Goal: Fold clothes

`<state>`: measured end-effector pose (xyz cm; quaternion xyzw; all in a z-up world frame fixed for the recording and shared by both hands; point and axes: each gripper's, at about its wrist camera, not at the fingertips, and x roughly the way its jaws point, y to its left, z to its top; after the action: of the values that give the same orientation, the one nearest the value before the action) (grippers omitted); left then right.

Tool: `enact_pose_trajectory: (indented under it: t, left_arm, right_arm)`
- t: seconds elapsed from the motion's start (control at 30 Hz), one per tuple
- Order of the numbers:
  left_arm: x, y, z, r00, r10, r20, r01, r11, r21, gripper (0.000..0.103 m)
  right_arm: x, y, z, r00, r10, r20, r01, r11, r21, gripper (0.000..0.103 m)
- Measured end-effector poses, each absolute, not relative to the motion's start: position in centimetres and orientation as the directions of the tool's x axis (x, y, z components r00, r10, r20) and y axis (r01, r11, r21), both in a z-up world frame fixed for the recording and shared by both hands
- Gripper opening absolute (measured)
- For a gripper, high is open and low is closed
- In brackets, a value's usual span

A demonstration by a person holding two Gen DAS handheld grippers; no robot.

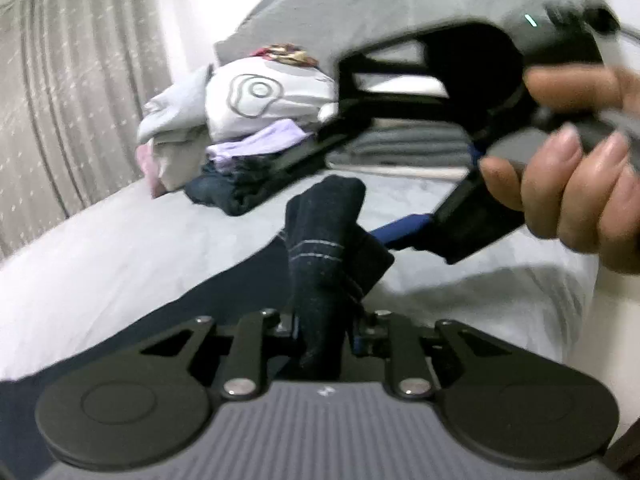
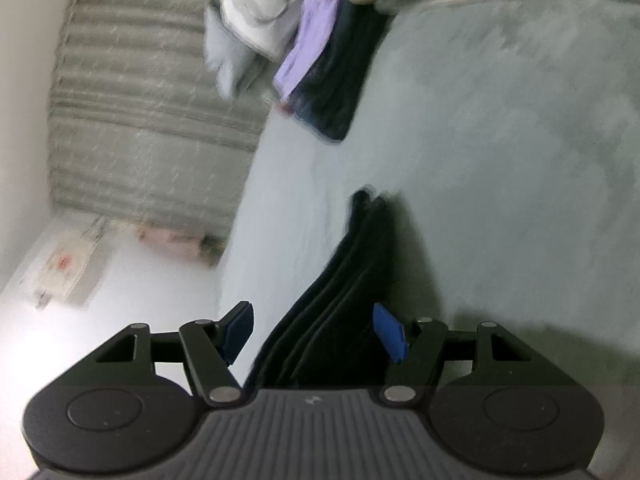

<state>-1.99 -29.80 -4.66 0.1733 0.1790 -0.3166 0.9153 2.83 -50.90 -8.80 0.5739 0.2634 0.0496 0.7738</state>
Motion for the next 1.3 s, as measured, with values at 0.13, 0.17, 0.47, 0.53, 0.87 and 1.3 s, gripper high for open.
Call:
enact_pose_trajectory:
  t: [0.13,0.17,0.47,0.53,0.87,1.3]
  left_arm:
    - [-2.5,-29.4,-4.6,0.716,-0.532,-0.453,0.662,0.724,0.196,0.013]
    - [-2.8,-29.5,-4.7,0.713,-0.533,-0.456,0.666,0.719,0.201,0.013]
    - [-2.3,-28.8,-4.6,0.709,-0.536,-0.459,0.658,0.736,0.157,0.013]
    - [-2.5,-28.8,-4.7,0.71,-0.538,-0.455,0.659,0.736,0.157,0.013]
    - [-1.8,-23.5,-2.8,0.744,-0.507,-0.435,0.568,0.823,0.013,0.012]
    - [0.1,-12.1,-1.5,0.745,-0.432,-0.508,0.412,0.897,-0.158,0.012]
  right_arm:
    - [4.7,-50.6,-8.8,0.845,0.366,-0.389,0.256,0.363,0.896,0.068]
    - [5.6,-50.2,-8.7,0.834,0.362,-0.415,0.268,0.391,0.88,0.068]
    - [8.0,-48.3,-9.3,0.769,0.282,-0.573,0.4,0.487,0.776,0.036]
    - [7.9,-47.9,-8.7,0.775,0.253,-0.579,0.405,0.505,0.762,0.018]
    - [9.2,-39.9,-2.8,0.812,0.223,-0.539,0.227,0.731,0.644,0.015]
    - [13.8,-26.1,-0.8,0.746,0.395,-0.536,0.002,0.804,0.595,0.015]
